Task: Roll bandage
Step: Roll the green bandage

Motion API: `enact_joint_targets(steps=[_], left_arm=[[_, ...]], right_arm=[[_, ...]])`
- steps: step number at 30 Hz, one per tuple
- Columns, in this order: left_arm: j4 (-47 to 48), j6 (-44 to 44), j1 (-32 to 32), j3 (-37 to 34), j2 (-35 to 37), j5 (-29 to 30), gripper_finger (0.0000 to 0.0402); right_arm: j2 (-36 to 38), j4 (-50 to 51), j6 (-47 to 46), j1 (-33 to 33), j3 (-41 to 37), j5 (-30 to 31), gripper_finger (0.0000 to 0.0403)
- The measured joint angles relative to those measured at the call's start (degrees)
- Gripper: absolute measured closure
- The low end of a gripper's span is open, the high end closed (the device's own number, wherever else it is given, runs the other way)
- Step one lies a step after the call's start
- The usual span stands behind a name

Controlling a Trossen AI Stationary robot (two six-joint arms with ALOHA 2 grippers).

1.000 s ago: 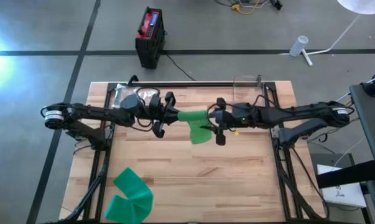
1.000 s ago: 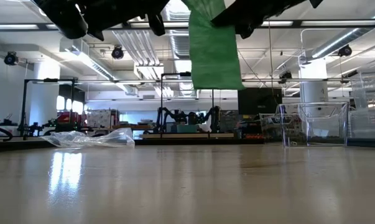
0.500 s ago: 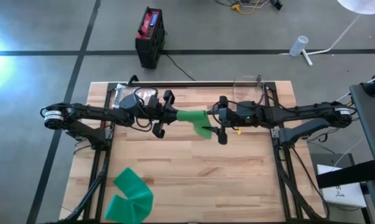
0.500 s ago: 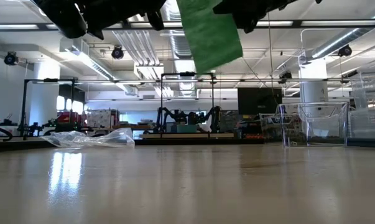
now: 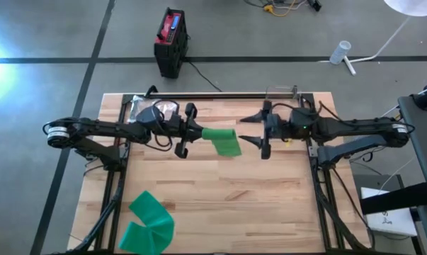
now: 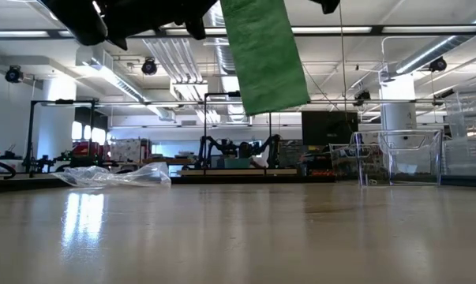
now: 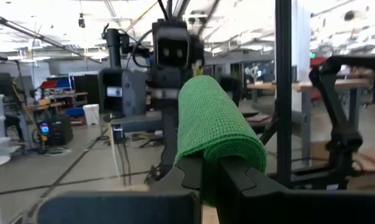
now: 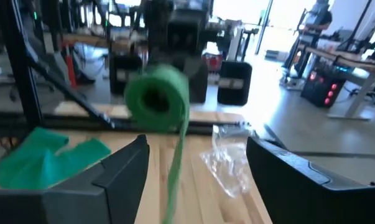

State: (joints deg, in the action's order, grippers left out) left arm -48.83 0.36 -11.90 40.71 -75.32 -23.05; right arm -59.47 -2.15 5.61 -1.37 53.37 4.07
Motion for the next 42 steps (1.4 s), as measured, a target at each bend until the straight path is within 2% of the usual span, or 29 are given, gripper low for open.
enact_joint_targets(steps=[15, 27, 42], left_arm=[[4.4, 6.9, 0.0, 0.0, 0.3, 0.0, 0.0396], [5.4, 7.0, 0.0, 0.0, 0.6, -0.3, 0.0395], [5.3, 6.4, 0.1, 0.0, 0.7, -1.7, 0.0395]], right_arm=[[-5.6, -4.0, 1.7, 0.0, 2.3, -3.4, 0.0187], [-6.3, 2.5, 4.5, 0.0, 3.5, -4.5, 0.0192], [-7.6, 0.5, 7.2, 0.0, 3.5, -4.5, 0.0207]])
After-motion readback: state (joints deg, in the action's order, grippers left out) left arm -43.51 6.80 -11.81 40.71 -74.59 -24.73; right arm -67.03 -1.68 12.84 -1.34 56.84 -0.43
